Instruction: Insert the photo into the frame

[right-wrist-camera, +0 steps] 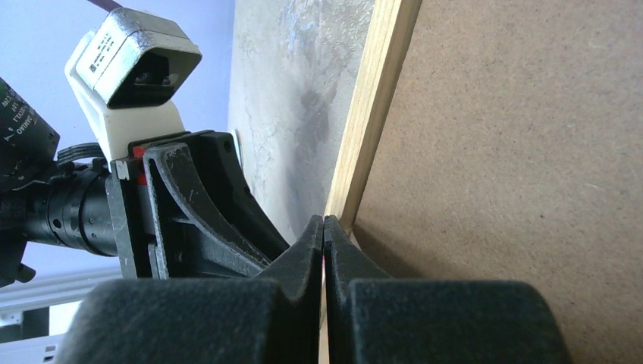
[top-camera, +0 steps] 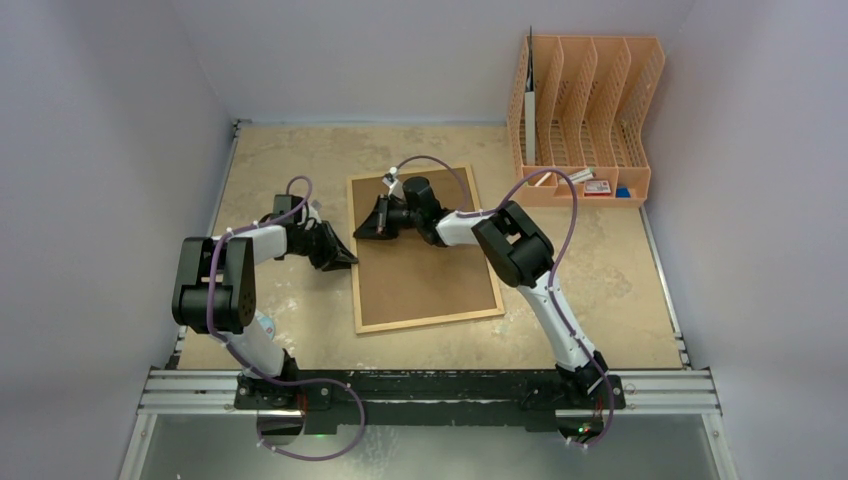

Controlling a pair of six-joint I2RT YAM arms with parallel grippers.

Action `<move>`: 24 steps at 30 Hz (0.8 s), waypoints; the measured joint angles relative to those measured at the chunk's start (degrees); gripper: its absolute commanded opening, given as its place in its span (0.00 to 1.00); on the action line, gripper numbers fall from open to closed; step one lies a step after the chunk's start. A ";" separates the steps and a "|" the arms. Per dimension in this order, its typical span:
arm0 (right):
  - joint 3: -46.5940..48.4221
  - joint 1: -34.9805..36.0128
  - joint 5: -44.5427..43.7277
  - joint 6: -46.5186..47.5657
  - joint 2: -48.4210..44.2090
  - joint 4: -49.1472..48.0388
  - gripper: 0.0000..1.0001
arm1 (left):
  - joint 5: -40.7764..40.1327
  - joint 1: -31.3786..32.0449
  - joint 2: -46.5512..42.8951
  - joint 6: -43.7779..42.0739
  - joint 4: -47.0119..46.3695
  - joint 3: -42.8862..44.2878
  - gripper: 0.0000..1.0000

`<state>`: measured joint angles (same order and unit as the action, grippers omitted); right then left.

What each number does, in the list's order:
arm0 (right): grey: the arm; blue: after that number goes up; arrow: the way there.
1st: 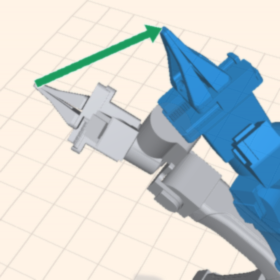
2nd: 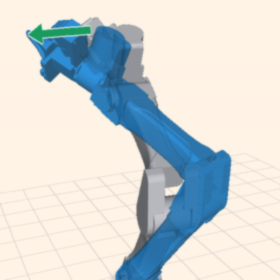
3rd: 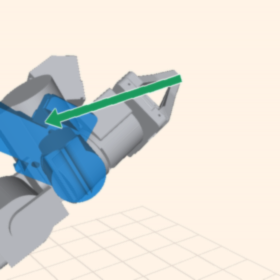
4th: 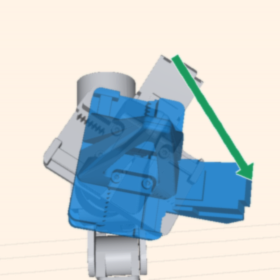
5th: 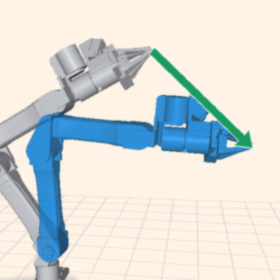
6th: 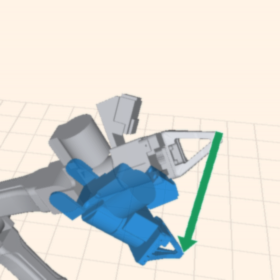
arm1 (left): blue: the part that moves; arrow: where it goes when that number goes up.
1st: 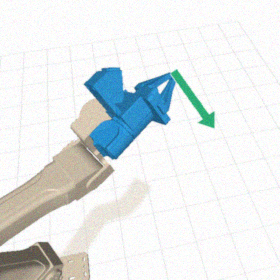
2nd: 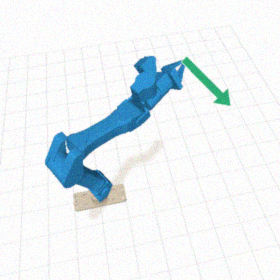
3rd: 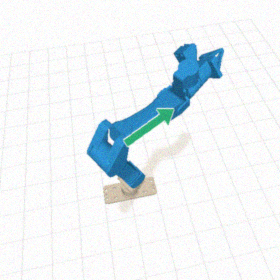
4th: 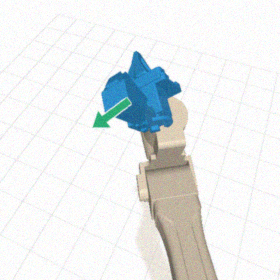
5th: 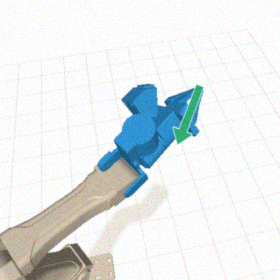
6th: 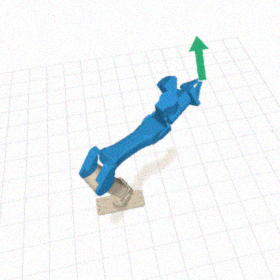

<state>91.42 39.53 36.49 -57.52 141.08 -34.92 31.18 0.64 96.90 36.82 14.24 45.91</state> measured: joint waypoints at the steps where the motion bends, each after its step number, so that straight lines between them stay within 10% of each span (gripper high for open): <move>1: 0.17 0.00 -0.04 0.04 0.00 0.42 0.00 | 0.00 0.00 0.00 0.00 0.00 0.00 0.16; 24: 1.11 0.00 0.76 3.13 -0.02 3.10 0.00 | 0.02 0.00 0.37 0.00 0.52 0.39 0.15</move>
<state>92.53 39.53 37.26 -54.39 141.05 -31.81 31.20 0.64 97.27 36.82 14.76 46.30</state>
